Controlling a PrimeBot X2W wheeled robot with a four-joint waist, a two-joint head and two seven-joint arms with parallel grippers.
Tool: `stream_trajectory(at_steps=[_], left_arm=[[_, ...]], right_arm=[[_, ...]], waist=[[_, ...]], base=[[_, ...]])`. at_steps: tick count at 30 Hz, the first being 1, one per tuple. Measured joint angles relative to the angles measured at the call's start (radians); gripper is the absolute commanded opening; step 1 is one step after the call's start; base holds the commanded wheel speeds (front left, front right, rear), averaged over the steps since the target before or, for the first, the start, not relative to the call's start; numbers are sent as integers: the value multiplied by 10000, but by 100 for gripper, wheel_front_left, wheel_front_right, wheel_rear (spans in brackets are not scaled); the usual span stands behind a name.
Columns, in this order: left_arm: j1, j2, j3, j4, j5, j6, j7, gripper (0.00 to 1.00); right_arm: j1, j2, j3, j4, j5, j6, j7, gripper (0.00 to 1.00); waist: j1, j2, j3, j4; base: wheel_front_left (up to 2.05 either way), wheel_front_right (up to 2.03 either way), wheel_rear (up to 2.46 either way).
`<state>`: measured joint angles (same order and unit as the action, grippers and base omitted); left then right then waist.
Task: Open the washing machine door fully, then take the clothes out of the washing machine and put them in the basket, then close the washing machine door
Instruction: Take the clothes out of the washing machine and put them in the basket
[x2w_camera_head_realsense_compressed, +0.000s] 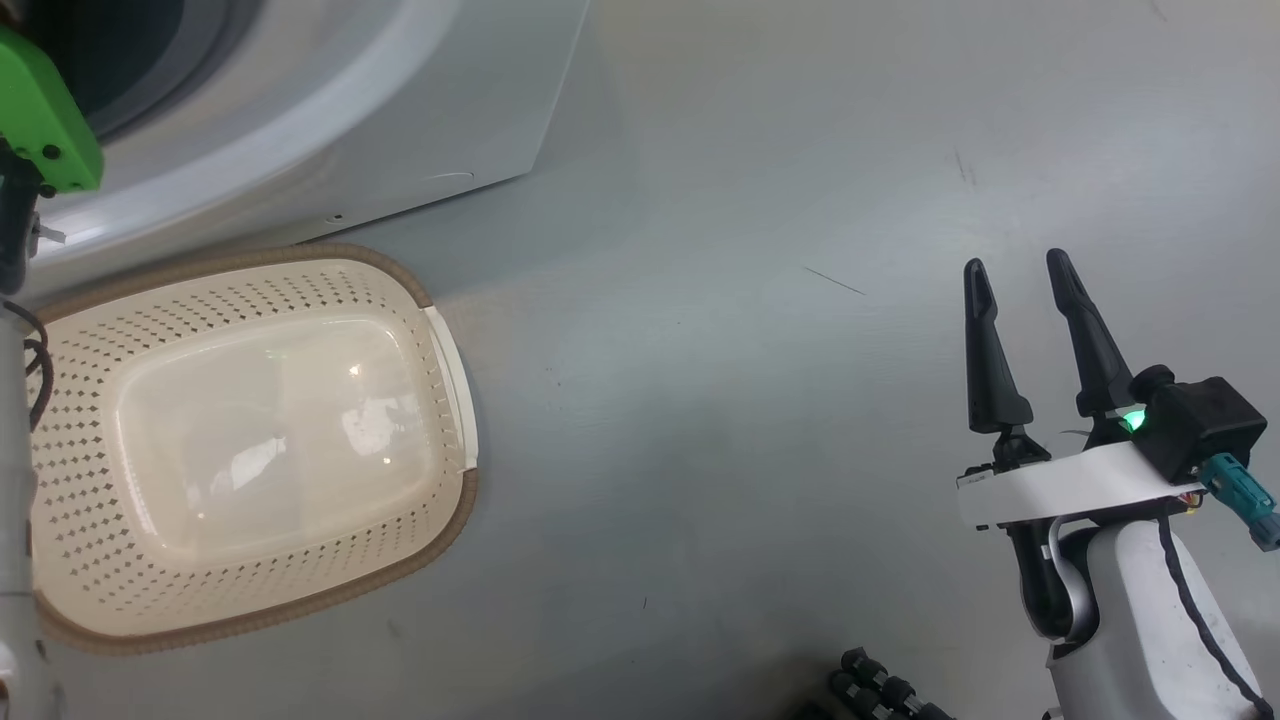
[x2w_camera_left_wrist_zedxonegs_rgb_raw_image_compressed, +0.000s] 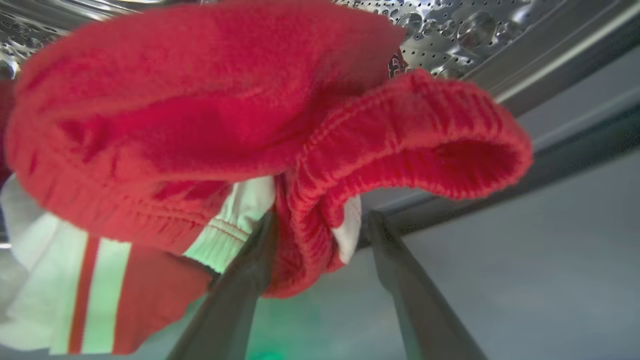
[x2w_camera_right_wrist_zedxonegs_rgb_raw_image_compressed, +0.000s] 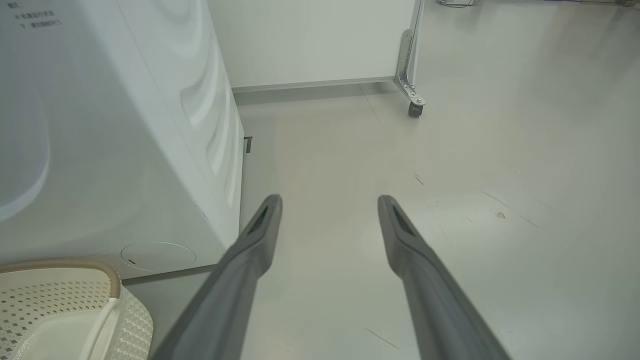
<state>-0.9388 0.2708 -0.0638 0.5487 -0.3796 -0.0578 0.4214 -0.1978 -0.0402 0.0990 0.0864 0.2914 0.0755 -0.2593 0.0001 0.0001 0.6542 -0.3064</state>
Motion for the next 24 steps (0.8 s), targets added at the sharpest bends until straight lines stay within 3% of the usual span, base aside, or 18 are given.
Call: stream_trajectory(at_steps=[10,13,24], left_arm=[[-280,-127,-111,441,19,-6,-418,0],[-422,-393,-230,508,52,-6,-911,0],[-437,-481,-336,326,523,2,-2543,0]], right_arm=[[0,4,-56,-2,0,-94,0,100],[0,-2,-288,-31,-31,-165,0,100],[-91,2,-407,-48,-54,-163,0,100]], waist=[[0,0,22,85],[-1,0,12,254],[-1,0,-137,745]], base=[[0,0,0],[0,0,0],[0,0,0]])
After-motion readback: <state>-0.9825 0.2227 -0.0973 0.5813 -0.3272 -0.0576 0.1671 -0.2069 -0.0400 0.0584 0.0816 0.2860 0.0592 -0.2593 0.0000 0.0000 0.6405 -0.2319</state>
